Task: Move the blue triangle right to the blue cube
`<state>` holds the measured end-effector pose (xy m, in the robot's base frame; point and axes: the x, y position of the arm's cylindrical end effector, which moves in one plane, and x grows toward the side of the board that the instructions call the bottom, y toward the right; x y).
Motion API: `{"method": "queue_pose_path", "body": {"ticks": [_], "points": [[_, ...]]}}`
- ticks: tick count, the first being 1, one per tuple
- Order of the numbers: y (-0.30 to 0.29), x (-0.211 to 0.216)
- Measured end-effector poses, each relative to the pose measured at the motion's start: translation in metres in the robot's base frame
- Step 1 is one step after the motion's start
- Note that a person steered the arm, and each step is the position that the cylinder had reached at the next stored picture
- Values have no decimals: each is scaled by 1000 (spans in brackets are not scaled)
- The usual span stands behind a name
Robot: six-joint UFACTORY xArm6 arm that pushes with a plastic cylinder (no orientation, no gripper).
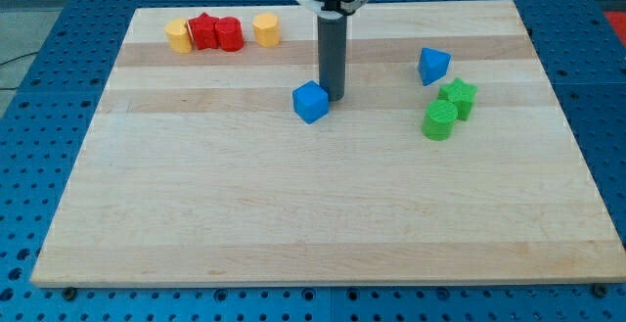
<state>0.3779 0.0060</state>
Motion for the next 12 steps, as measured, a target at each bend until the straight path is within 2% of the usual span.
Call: {"method": "queue_pose_path", "body": {"ticks": [1, 2, 3, 5, 6, 7, 8, 9, 10, 12], "points": [[-3, -8], [-12, -53], [5, -85], [173, -83], [174, -50], [107, -36], [77, -23], [71, -20], [124, -13], [33, 13]]}}
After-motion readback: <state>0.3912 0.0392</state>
